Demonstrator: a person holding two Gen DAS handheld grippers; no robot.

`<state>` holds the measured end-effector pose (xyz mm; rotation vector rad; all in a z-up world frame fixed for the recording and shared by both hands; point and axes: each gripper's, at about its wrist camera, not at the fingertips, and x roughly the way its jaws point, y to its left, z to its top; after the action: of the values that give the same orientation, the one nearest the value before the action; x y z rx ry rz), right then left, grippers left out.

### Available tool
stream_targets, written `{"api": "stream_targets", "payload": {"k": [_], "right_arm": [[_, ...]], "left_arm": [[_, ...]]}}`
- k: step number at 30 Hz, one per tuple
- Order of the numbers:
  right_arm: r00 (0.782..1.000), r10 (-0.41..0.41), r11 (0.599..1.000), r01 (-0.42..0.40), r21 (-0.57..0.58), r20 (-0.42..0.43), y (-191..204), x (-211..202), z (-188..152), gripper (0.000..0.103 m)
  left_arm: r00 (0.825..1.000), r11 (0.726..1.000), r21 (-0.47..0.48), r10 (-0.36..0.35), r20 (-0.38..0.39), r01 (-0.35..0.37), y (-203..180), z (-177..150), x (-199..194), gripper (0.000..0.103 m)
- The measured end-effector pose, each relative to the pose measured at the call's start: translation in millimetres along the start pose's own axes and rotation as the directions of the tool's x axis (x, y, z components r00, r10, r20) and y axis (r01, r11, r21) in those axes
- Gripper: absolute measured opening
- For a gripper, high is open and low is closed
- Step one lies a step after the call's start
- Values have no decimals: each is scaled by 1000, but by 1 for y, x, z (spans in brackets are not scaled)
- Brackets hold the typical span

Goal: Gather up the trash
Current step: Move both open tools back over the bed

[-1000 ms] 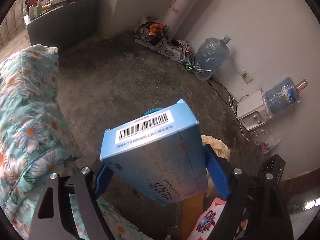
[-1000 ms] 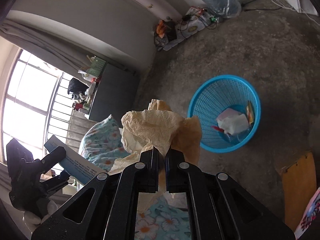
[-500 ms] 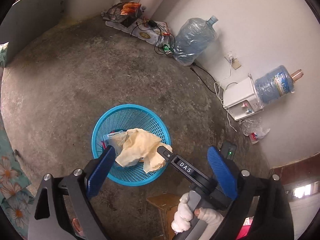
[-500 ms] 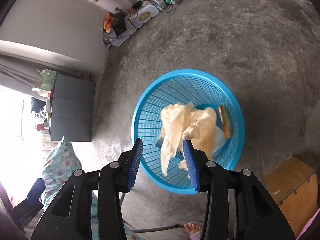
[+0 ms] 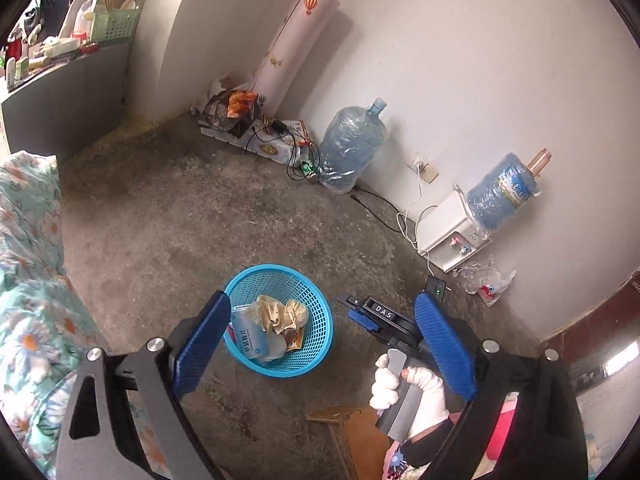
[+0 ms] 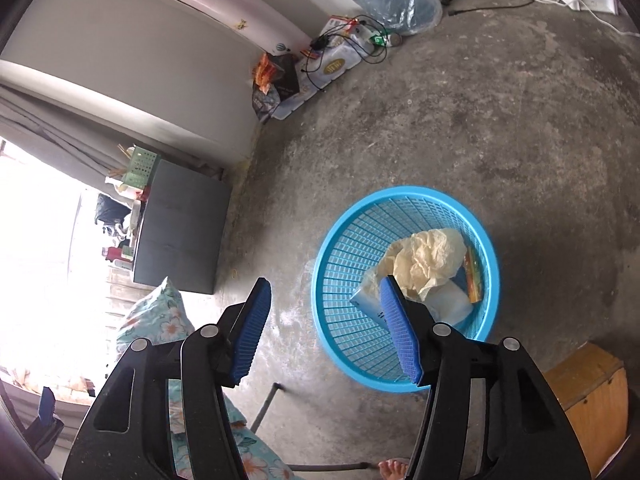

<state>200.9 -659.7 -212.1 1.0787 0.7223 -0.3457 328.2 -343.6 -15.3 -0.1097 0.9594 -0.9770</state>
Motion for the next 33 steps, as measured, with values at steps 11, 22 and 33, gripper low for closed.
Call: {"api": "stream_targets", "payload": {"k": [11,22,33], "right_arm": [[993,114,951,-106,-290,11,94,-98,-60,55],[914,303,713,-405,-572,-269,212,-161,-205,58],[766,252,682,-574,-452,-592,275,-117,-362,58]], "left_arm": [[932,993,20,102,348,-116,25,-100,-256,91],[669,818,-266,572,475,-510,72,-297,-453,91],[603,757,-447,651,461,-477,97,-402,-515,91]]}}
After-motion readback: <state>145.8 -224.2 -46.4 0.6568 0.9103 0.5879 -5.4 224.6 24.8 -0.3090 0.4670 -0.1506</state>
